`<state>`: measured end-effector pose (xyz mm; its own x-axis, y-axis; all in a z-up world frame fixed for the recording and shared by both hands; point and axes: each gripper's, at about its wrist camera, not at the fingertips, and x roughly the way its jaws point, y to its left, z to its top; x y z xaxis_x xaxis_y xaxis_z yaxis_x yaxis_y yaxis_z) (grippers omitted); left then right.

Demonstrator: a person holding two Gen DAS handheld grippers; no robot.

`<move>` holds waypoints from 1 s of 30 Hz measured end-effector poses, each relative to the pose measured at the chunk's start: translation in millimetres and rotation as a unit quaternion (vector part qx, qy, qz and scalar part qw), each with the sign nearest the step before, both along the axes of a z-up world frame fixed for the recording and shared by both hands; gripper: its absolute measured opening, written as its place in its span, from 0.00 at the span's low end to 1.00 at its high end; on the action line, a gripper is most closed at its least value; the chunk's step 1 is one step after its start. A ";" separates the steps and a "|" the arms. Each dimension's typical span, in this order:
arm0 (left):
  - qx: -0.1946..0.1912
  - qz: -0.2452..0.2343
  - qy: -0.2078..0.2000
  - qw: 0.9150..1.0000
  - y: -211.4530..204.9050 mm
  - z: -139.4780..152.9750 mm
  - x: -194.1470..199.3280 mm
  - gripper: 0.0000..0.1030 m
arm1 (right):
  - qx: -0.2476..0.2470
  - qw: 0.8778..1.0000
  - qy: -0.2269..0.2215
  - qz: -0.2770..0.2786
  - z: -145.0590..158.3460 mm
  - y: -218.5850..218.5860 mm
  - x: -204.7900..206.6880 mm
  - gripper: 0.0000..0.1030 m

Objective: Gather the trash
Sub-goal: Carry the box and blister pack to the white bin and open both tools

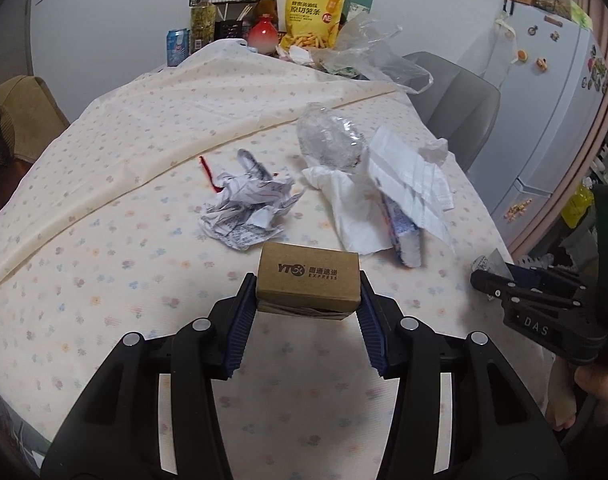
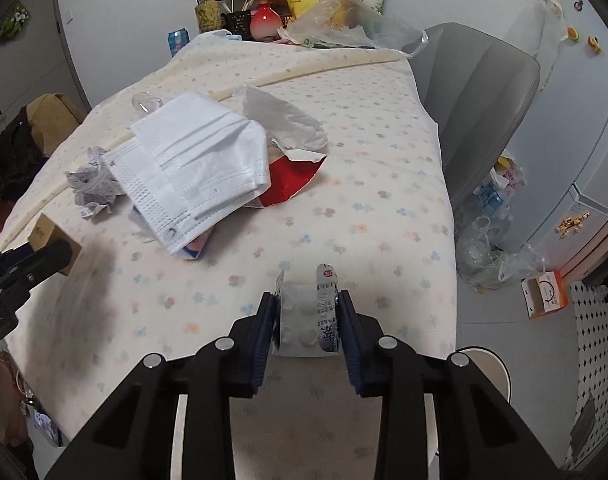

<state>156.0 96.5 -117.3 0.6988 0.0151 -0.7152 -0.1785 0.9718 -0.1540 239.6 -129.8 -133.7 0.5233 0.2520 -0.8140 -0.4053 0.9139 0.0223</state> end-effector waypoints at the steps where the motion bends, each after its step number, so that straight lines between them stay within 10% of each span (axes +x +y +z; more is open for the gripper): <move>1: 0.000 -0.003 -0.002 1.000 -3.7 1.6 0.4 0.47 | 0.003 1.000 -0.001 -0.001 1.8 -2.2 -2.6 0.30; 30: 0.017 -0.162 -0.021 0.986 -176.1 22.3 53.7 0.47 | 0.032 0.984 -0.026 -0.173 24.8 -186.9 -28.5 0.31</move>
